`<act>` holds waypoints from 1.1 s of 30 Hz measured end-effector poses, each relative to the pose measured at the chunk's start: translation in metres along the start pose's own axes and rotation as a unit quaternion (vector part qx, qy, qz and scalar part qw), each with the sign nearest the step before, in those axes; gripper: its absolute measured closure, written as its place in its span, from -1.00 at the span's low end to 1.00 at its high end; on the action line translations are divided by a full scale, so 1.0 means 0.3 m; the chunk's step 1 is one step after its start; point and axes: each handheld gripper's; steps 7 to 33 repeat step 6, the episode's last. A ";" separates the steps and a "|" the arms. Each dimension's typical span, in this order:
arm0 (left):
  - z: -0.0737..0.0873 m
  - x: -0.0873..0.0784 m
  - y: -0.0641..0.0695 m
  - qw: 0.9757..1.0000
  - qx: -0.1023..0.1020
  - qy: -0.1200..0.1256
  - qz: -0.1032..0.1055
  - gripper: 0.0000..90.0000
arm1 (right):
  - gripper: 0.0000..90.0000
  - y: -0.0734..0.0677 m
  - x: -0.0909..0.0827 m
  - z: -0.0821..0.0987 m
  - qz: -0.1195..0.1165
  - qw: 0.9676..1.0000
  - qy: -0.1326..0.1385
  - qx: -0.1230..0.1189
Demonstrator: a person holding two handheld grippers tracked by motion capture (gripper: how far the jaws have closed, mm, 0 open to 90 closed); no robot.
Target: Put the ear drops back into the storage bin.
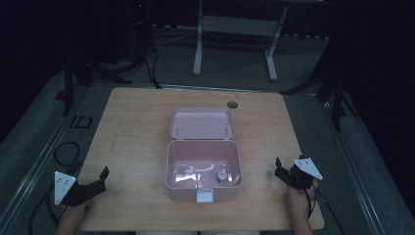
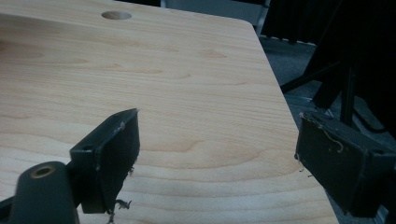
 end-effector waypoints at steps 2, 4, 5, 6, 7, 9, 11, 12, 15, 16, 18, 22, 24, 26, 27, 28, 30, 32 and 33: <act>0.000 0.000 0.000 1.000 0.000 0.000 0.001 -0.99 | -0.70 -0.003 0.002 0.001 0.003 1.000 -0.003 -0.006; 0.000 0.000 0.000 1.000 0.001 0.000 0.001 -0.99 | -0.70 -0.006 0.002 0.001 -0.002 1.000 -0.003 -0.008; 0.000 0.000 0.000 1.000 0.002 0.000 0.001 -0.99 | -0.70 -0.008 0.002 0.001 -0.001 1.000 -0.004 -0.010; 0.000 0.000 0.000 1.000 0.002 0.000 0.000 -0.99 | -0.70 -0.008 0.002 0.001 0.000 1.000 -0.003 -0.012; 0.000 0.000 0.000 1.000 0.002 0.000 0.000 -0.99 | -0.70 -0.008 0.002 0.001 0.000 1.000 -0.003 -0.012; 0.000 0.000 0.000 1.000 0.002 0.000 0.000 -0.99 | -0.70 -0.008 0.002 0.001 0.000 1.000 -0.003 -0.012; 0.000 0.000 0.000 1.000 0.002 0.000 0.000 -0.99 | -0.70 -0.008 0.002 0.001 0.000 1.000 -0.003 -0.012; 0.000 0.000 0.000 1.000 0.002 0.000 0.000 -0.99 | -0.70 -0.008 0.002 0.001 0.000 1.000 -0.003 -0.012; 0.000 0.000 0.000 1.000 0.002 0.000 0.000 -0.99 | -0.70 -0.008 0.002 0.001 0.000 1.000 -0.003 -0.012; 0.000 0.000 0.000 1.000 0.002 0.000 0.000 -0.99 | -0.70 -0.008 0.002 0.001 0.000 1.000 -0.003 -0.012; 0.000 0.000 0.000 1.000 0.002 0.000 0.000 -0.99 | -0.70 -0.008 0.002 0.001 0.000 1.000 -0.003 -0.012; 0.000 0.000 0.000 1.000 0.002 0.000 0.000 -0.99 | -0.70 -0.008 0.002 0.001 0.000 1.000 -0.003 -0.012; 0.000 0.000 0.000 1.000 0.002 0.000 0.000 -0.99 | -0.70 -0.008 0.002 0.001 0.000 1.000 -0.003 -0.012; 0.000 0.000 0.000 1.000 0.002 0.000 0.000 -0.99 | -0.70 -0.008 0.002 0.001 0.000 1.000 -0.003 -0.012; 0.000 0.000 0.000 1.000 0.002 0.000 0.000 -0.99 | -0.70 -0.008 0.002 0.001 0.000 1.000 -0.003 -0.012; 0.000 0.000 0.000 1.000 0.002 0.000 0.000 -0.99 | -0.70 -0.008 0.002 0.001 0.000 1.000 -0.003 -0.012; 0.000 0.000 0.000 1.000 0.002 0.000 0.000 -0.99 | -0.70 -0.008 0.002 0.001 0.000 1.000 -0.003 -0.012; 0.000 0.000 0.000 1.000 0.002 0.000 0.000 -0.99 | -0.70 -0.008 0.002 0.001 0.000 1.000 -0.003 -0.012; 0.000 0.000 0.000 1.000 0.002 0.000 0.000 -0.99 | -0.70 -0.008 0.002 0.001 0.000 1.000 -0.003 -0.012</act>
Point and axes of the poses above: each handheld gripper's, and its own axes: x roughly forward along the jaws, z roughly out of its underside, y roughly to its right, and after that the axes turned 8 degrees about x, right-handed
